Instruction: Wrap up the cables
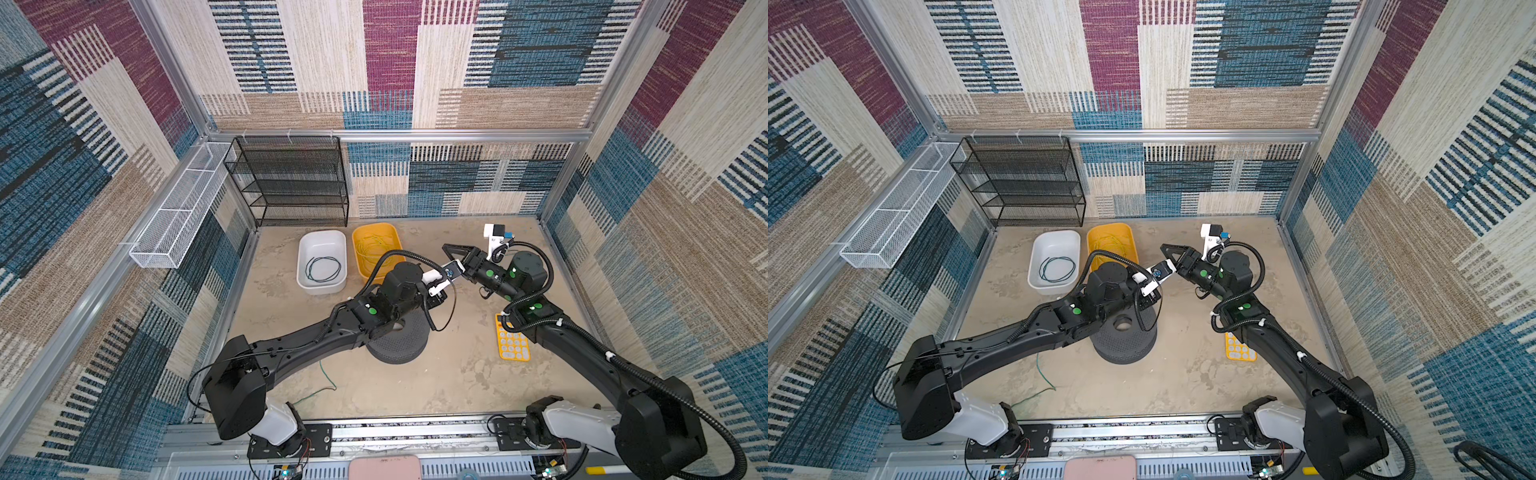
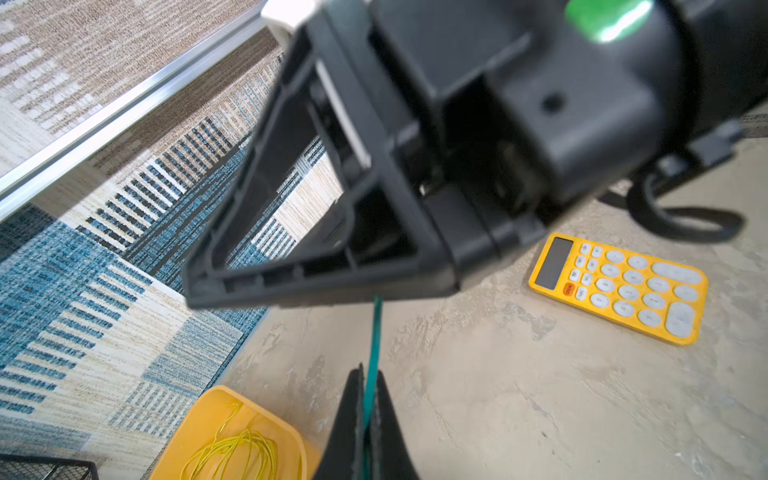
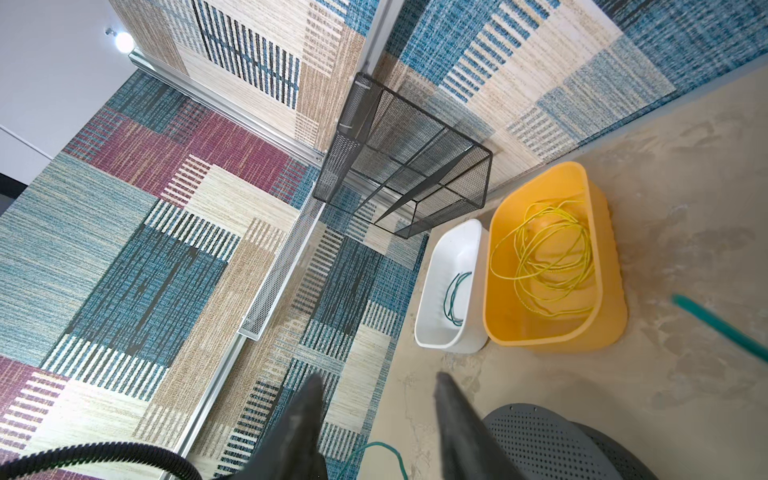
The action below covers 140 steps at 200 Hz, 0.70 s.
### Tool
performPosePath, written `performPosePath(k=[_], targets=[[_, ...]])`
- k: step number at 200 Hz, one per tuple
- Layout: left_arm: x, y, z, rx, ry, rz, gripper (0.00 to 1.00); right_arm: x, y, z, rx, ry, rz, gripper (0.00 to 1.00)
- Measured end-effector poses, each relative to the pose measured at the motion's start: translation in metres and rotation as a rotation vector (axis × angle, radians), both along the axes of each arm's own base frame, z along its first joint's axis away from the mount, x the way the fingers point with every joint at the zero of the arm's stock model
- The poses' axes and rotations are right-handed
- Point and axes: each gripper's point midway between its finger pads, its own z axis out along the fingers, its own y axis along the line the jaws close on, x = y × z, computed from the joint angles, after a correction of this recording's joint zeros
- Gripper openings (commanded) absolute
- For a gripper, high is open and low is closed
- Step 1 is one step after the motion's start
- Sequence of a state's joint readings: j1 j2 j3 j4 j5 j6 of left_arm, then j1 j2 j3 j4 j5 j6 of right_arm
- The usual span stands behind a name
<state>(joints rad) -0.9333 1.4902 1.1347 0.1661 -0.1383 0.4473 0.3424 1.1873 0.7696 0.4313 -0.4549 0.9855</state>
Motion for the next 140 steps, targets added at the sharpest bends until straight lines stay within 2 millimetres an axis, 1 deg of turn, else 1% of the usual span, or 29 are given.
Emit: performPosePath(k=[19, 42, 81, 95, 113, 140], targets=[[0.003, 0.017, -0.004, 0.006, 0.003, 0.039, 0.00, 0.006, -0.006, 0.001, 0.004, 0.003, -0.037, 0.68], [0.007, 0.034, -0.007, 0.007, 0.009, 0.085, 0.00, 0.007, -0.009, 0.010, 0.011, -0.015, -0.055, 0.73], [-0.001, 0.058, -0.005, -0.046, 0.037, 0.127, 0.00, 0.004, -0.013, 0.019, 0.018, -0.022, -0.071, 0.78], [-0.001, 0.068, -0.001, -0.065, 0.031, 0.151, 0.00, 0.000, -0.015, 0.020, 0.019, -0.022, -0.074, 0.79], [-0.004, 0.077, 0.003, -0.088, 0.026, 0.161, 0.00, -0.006, -0.020, 0.019, 0.019, -0.016, -0.094, 0.78], [-0.013, 0.086, 0.003, -0.107, 0.031, 0.161, 0.00, -0.002, -0.028, 0.016, 0.007, -0.006, -0.125, 0.78]])
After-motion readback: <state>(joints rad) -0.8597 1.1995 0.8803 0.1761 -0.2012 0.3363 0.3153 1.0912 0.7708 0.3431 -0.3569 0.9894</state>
